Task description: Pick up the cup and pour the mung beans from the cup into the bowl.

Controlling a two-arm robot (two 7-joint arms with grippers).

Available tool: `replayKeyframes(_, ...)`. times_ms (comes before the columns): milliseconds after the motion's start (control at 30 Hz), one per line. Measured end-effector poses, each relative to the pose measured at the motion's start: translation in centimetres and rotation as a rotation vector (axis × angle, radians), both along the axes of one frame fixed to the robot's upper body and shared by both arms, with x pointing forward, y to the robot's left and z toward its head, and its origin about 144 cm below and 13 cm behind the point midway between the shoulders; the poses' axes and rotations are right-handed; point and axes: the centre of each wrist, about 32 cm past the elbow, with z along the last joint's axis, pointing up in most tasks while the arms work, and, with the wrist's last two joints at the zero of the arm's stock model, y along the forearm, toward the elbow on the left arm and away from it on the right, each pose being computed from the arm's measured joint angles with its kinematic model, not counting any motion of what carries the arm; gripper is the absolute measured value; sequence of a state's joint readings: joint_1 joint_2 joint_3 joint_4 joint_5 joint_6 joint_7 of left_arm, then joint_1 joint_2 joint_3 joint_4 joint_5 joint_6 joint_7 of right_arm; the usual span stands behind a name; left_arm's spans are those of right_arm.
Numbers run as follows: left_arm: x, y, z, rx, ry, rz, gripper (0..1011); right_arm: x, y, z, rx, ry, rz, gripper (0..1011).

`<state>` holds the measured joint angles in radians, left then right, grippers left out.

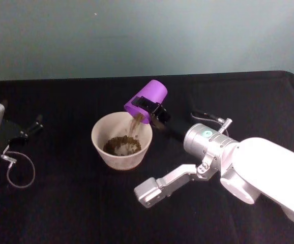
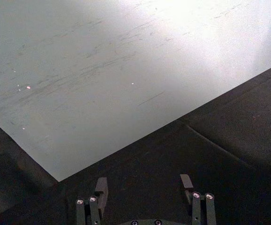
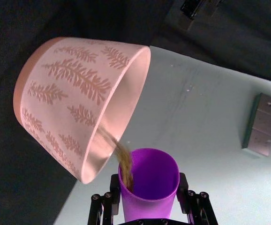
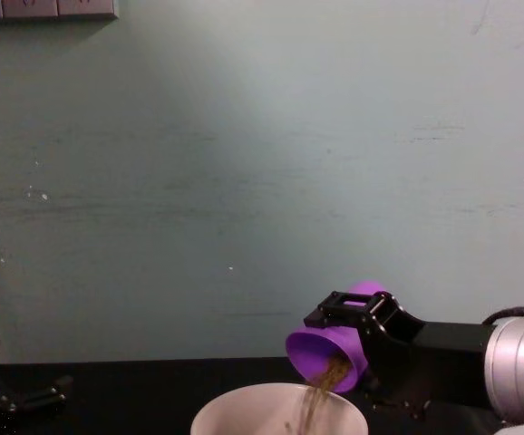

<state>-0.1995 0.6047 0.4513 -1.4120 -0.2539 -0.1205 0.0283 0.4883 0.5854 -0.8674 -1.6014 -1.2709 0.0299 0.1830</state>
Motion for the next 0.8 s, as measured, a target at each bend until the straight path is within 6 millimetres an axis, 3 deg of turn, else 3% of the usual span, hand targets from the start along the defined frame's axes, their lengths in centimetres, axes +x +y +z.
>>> replayKeyframes(800, 0.0, 0.0, 0.0, 0.0, 0.0, 0.0, 1000, -0.41, -0.1, -0.15, -0.173, -0.173, 0.041, 720)
